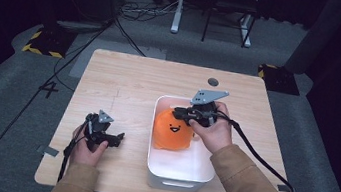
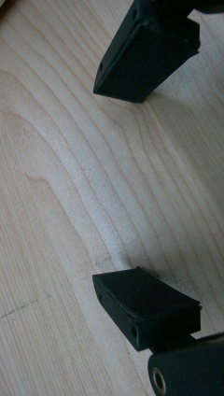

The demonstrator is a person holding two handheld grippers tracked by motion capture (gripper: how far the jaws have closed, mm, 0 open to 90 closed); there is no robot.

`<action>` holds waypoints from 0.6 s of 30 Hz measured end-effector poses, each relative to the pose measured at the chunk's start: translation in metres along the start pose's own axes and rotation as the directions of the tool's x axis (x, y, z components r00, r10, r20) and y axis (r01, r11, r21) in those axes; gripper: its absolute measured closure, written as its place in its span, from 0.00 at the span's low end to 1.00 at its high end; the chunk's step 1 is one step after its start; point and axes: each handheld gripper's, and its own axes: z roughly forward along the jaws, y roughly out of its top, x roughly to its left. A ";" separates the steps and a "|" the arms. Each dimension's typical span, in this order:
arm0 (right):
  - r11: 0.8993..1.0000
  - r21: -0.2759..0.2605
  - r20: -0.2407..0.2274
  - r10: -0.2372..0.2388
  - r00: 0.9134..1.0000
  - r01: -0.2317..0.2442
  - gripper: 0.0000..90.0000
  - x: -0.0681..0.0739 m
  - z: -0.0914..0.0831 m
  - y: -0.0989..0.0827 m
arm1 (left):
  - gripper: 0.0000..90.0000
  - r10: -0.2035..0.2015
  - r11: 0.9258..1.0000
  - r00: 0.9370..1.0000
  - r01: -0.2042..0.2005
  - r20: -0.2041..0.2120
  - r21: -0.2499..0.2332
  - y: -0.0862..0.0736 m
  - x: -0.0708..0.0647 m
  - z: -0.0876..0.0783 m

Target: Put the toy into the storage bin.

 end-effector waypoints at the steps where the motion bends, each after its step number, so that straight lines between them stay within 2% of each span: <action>1: 1.000 0.006 0.000 0.001 1.000 -0.001 0.90 0.000 0.001 0.000 | 0.11 -0.001 1.000 1.000 0.001 0.003 0.001 0.000 0.000 0.000; 7: 0.999 0.040 -0.001 0.000 1.000 0.000 0.90 0.000 0.003 0.001 | 0.11 0.000 1.000 1.000 0.000 0.000 0.000 0.000 0.000 0.000; 13: 0.992 0.121 0.010 -0.023 1.000 0.021 0.88 0.002 0.008 0.002 | 0.11 -0.001 1.000 1.000 0.001 0.002 0.001 0.000 0.000 0.000; 18: 0.990 0.144 0.014 -0.018 1.000 0.015 0.87 0.003 0.008 0.002 | 0.11 -0.001 1.000 1.000 0.001 0.002 0.001 0.000 0.000 0.000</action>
